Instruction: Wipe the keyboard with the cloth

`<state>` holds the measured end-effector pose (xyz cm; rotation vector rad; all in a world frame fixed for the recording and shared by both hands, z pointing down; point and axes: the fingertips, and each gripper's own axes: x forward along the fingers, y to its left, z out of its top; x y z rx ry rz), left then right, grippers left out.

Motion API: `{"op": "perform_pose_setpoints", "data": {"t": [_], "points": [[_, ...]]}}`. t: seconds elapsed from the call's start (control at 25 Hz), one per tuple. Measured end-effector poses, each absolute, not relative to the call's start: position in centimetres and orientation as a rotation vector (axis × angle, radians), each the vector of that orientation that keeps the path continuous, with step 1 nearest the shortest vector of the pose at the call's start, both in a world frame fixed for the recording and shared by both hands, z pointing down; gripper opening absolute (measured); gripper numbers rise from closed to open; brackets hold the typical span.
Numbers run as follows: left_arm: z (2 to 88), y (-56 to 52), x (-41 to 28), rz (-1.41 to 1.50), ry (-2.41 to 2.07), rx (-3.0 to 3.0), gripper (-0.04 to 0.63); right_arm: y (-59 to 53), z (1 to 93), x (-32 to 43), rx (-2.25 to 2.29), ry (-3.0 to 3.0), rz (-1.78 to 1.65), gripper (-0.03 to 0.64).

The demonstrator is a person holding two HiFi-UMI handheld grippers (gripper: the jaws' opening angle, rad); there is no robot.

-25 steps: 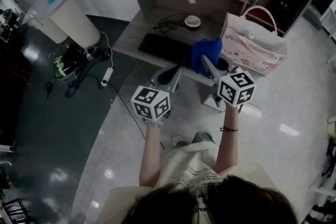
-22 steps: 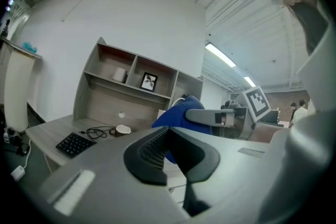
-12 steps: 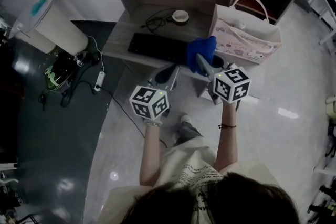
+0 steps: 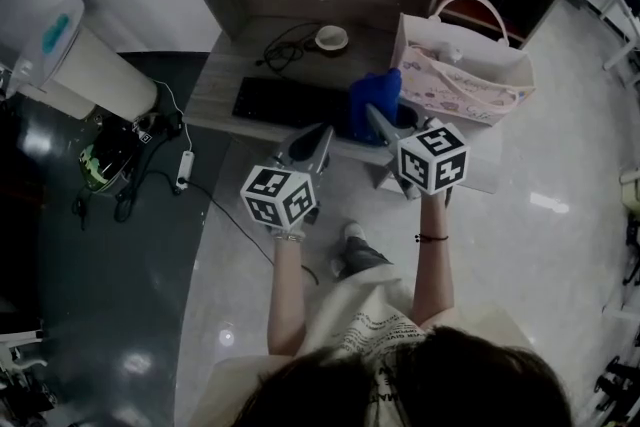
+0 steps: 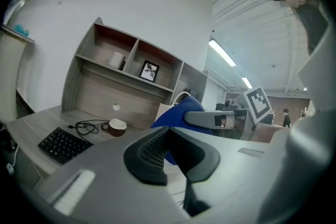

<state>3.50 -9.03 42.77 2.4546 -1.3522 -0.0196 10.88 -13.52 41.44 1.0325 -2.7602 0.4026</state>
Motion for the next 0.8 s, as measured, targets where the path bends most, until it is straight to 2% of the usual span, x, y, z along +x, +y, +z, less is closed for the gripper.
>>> {"op": "perform_pose_setpoints", "data": {"t": [0.8], "points": [[46.2, -14.5, 4.3, 0.056, -1.265, 2.417, 0.005, -18.5, 44.6, 12.2, 1.08, -2.675, 0.474, 0.06]]}}
